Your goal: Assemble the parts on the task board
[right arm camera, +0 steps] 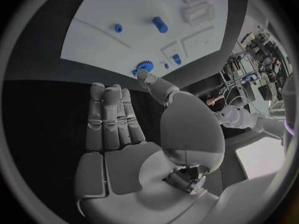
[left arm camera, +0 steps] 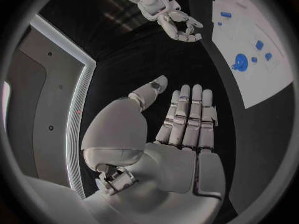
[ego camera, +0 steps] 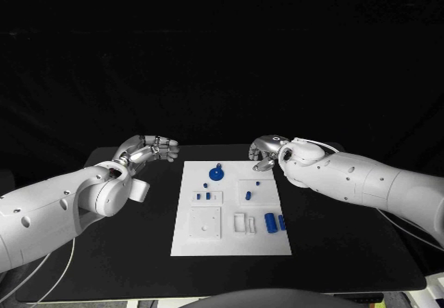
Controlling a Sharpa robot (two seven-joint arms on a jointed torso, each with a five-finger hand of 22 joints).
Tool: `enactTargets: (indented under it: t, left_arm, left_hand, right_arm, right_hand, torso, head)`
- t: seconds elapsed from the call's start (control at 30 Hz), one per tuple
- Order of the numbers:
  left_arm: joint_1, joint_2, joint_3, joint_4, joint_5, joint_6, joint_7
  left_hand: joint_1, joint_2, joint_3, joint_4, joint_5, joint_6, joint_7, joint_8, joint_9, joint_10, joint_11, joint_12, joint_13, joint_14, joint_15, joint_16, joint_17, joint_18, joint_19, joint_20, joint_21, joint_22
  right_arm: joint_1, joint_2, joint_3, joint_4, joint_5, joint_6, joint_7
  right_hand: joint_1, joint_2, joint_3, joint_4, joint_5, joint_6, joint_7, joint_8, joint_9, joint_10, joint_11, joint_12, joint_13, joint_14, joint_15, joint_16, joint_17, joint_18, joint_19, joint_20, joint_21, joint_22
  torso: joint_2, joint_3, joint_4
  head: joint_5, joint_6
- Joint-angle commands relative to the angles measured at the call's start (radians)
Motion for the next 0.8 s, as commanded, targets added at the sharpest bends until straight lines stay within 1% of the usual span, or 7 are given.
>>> enactTargets:
  t: [0.03, 0.07, 0.1, 0.17, 0.23, 0.43, 0.8]
  left_arm:
    - [-0.007, -0.020, -0.001, 0.026, 0.054, 0.031, 0.028]
    - [-0.007, -0.020, -0.001, 0.029, 0.052, 0.019, 0.036]
    - [-0.007, -0.028, 0.000, 0.033, 0.050, 0.021, 0.034]
    - [-0.007, -0.036, -0.001, 0.035, 0.052, 0.016, 0.036]
    - [-0.006, -0.042, 0.000, 0.036, 0.053, 0.017, 0.036]
    - [-0.006, -0.042, -0.001, 0.030, 0.053, 0.019, 0.037]
    - [-0.006, -0.038, 0.000, 0.025, 0.051, 0.018, 0.041]
  left_hand:
    - [-0.006, -0.003, -0.006, -0.002, 0.002, -0.006, -0.002, 0.005, 0.001, -0.008, 0.001, 0.004, 0.000, -0.005, 0.001, -0.004, -0.002, 0.011, -0.005, 0.002, -0.006, 0.008]
    - [-0.006, -0.003, -0.006, -0.002, 0.002, -0.006, -0.002, 0.005, 0.001, -0.008, 0.001, 0.004, 0.000, -0.005, 0.001, -0.004, -0.002, 0.011, -0.005, 0.002, -0.006, 0.008]
    - [-0.006, -0.003, -0.006, -0.002, 0.002, -0.006, -0.002, 0.005, 0.001, -0.008, 0.001, 0.004, 0.000, -0.005, 0.001, -0.004, -0.002, 0.011, -0.005, 0.002, -0.006, 0.008]
    - [-0.005, -0.003, -0.006, -0.002, 0.003, -0.006, -0.002, 0.005, 0.001, -0.008, 0.001, 0.004, 0.000, -0.005, 0.001, -0.005, -0.002, 0.011, -0.005, 0.002, -0.006, 0.008]
    - [-0.005, -0.005, -0.007, -0.002, 0.003, -0.006, -0.002, 0.006, 0.001, -0.009, 0.002, 0.004, 0.000, -0.007, 0.002, -0.006, -0.003, 0.011, -0.006, 0.004, -0.007, 0.008]
    - [-0.004, -0.007, -0.008, -0.002, 0.003, -0.004, -0.002, 0.008, 0.002, -0.007, 0.002, 0.006, 0.000, -0.008, 0.004, -0.010, -0.006, 0.013, -0.008, 0.006, -0.010, 0.008]
    - [-0.002, -0.006, -0.009, -0.001, 0.003, -0.004, -0.003, 0.009, 0.002, -0.006, 0.002, 0.006, 0.001, -0.007, 0.004, -0.011, -0.008, 0.014, -0.008, 0.007, -0.012, 0.008]
  right_arm:
    - [-0.001, 0.007, -0.003, -0.014, -0.066, 0.040, -0.037]
    - [-0.002, 0.012, -0.010, -0.017, -0.067, 0.041, -0.039]
    - [-0.003, 0.015, -0.010, -0.024, -0.070, 0.046, -0.040]
    - [-0.003, 0.020, -0.013, -0.034, -0.071, 0.059, -0.042]
    - [-0.006, 0.020, -0.019, -0.036, -0.071, 0.070, -0.044]
    - [-0.016, 0.027, -0.026, -0.048, -0.068, 0.091, -0.041]
    - [-0.041, 0.042, -0.037, -0.075, -0.065, 0.100, -0.037]
  right_hand:
    - [0.003, -0.008, 0.008, -0.001, -0.006, -0.007, -0.003, -0.003, -0.002, -0.001, 0.008, -0.005, -0.004, 0.001, 0.005, 0.005, -0.002, 0.015, 0.006, 0.004, -0.002, 0.021]
    - [0.003, -0.008, 0.008, -0.001, -0.006, -0.007, -0.003, -0.003, -0.002, -0.001, 0.008, -0.005, -0.004, 0.001, 0.005, 0.005, -0.002, 0.015, 0.006, 0.004, -0.002, 0.021]
    - [0.003, -0.008, 0.008, -0.001, -0.007, -0.007, -0.003, -0.003, -0.002, 0.000, 0.008, -0.006, -0.005, 0.001, 0.005, 0.005, -0.002, 0.015, 0.006, 0.004, -0.002, 0.021]
    - [0.005, -0.009, 0.009, -0.001, -0.008, -0.007, -0.003, -0.003, -0.002, 0.000, 0.009, -0.007, -0.006, 0.001, 0.005, 0.005, -0.002, 0.015, 0.005, 0.004, -0.002, 0.021]
    - [0.007, -0.010, 0.012, -0.001, -0.011, -0.007, -0.003, -0.002, -0.002, 0.000, 0.009, -0.010, -0.009, 0.000, 0.006, 0.006, -0.002, 0.015, 0.005, 0.004, -0.003, 0.021]
    - [0.008, -0.009, 0.014, 0.001, -0.016, -0.004, -0.004, -0.001, -0.002, 0.004, 0.009, -0.014, -0.013, 0.000, 0.006, 0.007, -0.002, 0.015, 0.005, 0.004, -0.003, 0.022]
    - [0.010, -0.002, 0.016, 0.001, -0.019, 0.001, -0.006, 0.002, -0.002, 0.012, 0.009, -0.018, -0.018, -0.001, 0.005, 0.009, -0.003, 0.015, 0.005, 0.005, -0.002, 0.022]
  torso:
    - [-0.012, -0.0020, 0.0034]
    - [-0.014, -0.0019, 0.0070]
    - [-0.016, -0.0022, 0.0091]
    - [-0.015, 0.0005, 0.0089]
    - [-0.016, 0.0015, 0.0120]
    - [-0.017, 0.0008, 0.0180]
    - [-0.005, 0.0036, 0.0134]
  head:
    - [0.000, -0.003]
    - [-0.001, -0.007]
    - [-0.002, -0.010]
    - [0.002, -0.008]
    - [0.002, -0.008]
    - [0.000, -0.014]
    - [0.002, -0.007]
